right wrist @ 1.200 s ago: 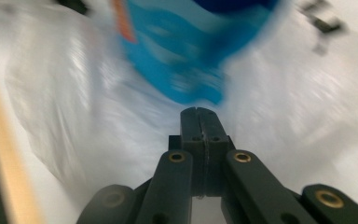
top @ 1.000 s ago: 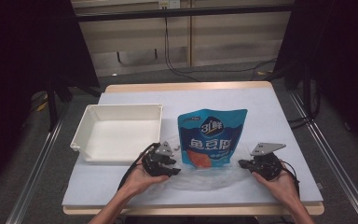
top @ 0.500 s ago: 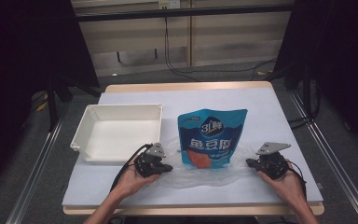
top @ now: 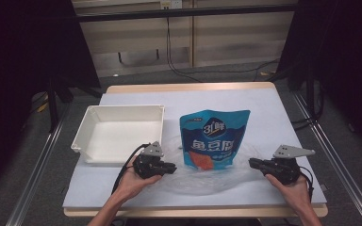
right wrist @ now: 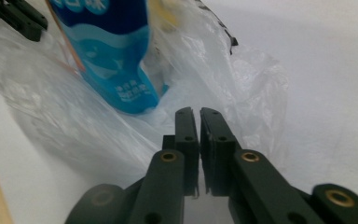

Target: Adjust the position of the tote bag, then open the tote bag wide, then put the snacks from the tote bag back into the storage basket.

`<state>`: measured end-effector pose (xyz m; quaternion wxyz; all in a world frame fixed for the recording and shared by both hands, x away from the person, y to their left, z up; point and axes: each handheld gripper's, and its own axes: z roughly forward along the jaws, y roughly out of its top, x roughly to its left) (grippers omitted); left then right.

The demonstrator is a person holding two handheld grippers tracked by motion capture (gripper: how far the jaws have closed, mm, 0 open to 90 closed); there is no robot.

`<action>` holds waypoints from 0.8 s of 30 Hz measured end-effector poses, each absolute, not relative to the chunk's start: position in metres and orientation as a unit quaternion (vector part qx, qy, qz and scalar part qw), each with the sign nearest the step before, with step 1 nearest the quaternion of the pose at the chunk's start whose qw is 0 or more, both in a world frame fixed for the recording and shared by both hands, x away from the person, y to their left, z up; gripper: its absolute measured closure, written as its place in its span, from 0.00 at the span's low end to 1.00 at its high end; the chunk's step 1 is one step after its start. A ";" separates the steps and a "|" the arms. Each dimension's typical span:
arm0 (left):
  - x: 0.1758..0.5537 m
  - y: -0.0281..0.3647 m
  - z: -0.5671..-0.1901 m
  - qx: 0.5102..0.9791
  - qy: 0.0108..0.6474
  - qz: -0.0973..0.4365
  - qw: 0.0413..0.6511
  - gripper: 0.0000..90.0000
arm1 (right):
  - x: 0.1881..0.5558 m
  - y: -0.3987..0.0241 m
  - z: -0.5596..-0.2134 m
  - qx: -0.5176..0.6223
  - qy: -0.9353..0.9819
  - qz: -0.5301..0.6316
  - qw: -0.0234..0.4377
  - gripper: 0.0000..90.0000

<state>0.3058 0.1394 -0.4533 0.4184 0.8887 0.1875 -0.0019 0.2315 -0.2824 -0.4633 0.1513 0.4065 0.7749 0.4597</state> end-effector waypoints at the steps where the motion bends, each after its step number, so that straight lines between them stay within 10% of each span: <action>1: 0.305 0.140 -0.451 0.889 0.184 0.001 0.420 0.85 | 0.229 -0.282 -0.462 0.406 0.772 0.463 0.156 0.91; 17: 0.301 0.154 -0.423 0.851 0.194 0.006 0.489 0.57 | 0.195 -0.267 -0.442 0.381 0.747 0.517 0.174 0.58; 24: 0.304 0.161 -0.410 0.847 0.188 0.007 0.497 0.60 | 0.176 -0.261 -0.442 0.380 0.749 0.517 0.167 0.44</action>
